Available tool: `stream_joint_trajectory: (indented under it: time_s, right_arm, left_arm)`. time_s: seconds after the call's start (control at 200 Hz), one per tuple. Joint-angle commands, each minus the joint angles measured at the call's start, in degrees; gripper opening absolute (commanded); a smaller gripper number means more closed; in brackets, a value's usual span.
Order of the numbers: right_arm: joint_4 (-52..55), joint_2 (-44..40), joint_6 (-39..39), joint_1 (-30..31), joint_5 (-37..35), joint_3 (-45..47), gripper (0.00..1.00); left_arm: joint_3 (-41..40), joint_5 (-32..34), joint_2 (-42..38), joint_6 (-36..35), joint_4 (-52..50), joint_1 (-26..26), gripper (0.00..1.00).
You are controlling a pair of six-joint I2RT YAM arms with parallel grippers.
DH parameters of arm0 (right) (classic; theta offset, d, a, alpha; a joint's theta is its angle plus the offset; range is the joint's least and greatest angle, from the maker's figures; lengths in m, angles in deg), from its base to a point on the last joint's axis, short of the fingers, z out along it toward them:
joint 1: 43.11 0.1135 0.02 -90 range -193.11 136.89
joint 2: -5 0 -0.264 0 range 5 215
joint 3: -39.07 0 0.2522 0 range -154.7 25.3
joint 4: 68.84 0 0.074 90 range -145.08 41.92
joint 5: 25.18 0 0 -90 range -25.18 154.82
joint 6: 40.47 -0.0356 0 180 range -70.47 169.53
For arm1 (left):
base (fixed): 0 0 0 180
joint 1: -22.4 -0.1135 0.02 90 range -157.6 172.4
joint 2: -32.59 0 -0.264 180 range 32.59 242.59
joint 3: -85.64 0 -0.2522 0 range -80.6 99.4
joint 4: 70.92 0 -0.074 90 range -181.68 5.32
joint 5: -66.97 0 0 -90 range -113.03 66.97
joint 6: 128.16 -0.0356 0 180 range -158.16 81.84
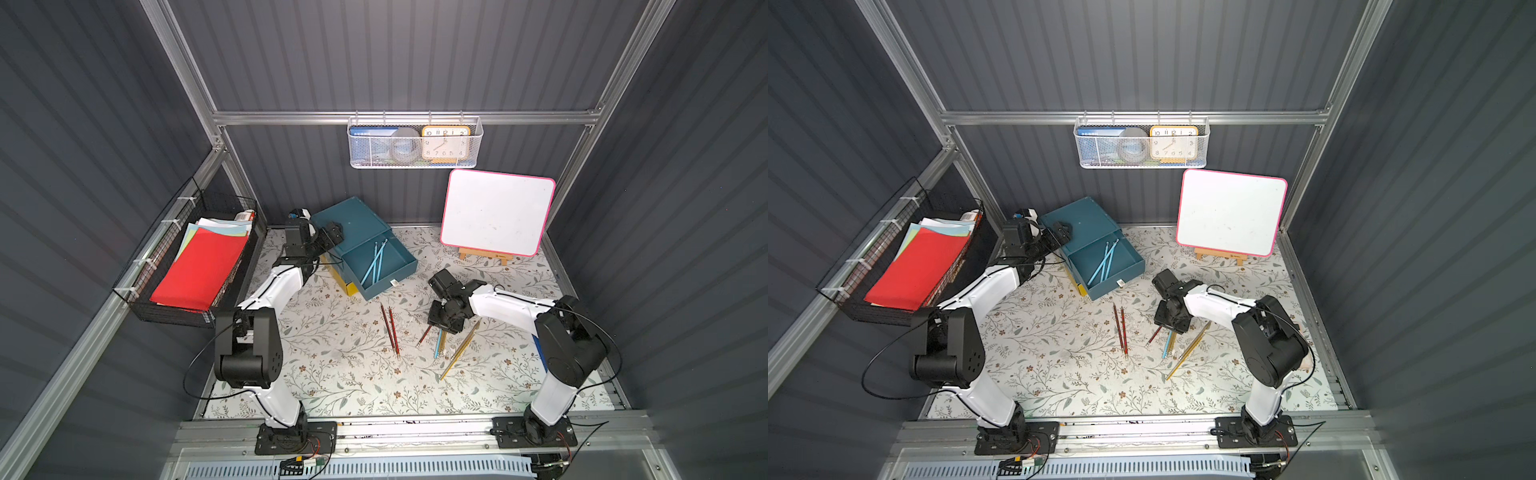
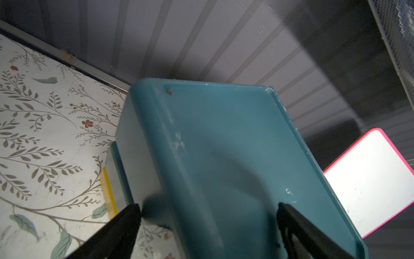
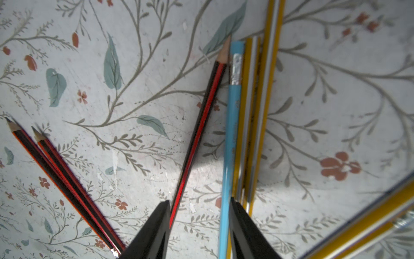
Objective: Please place the pencils in the drawer according to their color
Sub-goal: Pick up the pencil from the center of the board.
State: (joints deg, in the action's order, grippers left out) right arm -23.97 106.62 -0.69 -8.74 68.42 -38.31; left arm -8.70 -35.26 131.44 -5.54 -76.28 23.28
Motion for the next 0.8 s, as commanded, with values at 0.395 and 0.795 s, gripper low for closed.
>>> stream_joint_trajectory:
  time_s: [0.395, 0.795]
  right_arm:
    - [-0.7, 2.0, 0.6, -1.1, 0.5, 2.2, 0.44]
    - [2.4, 2.6, 1.1, -1.4, -0.9, 2.2, 0.36]
  left_arm:
    - [0.7, -0.5, 1.3, -0.4, -0.8, 1.0, 1.00]
    - [1.0, -0.5, 1.1, -0.2, -0.7, 1.0, 1.00]
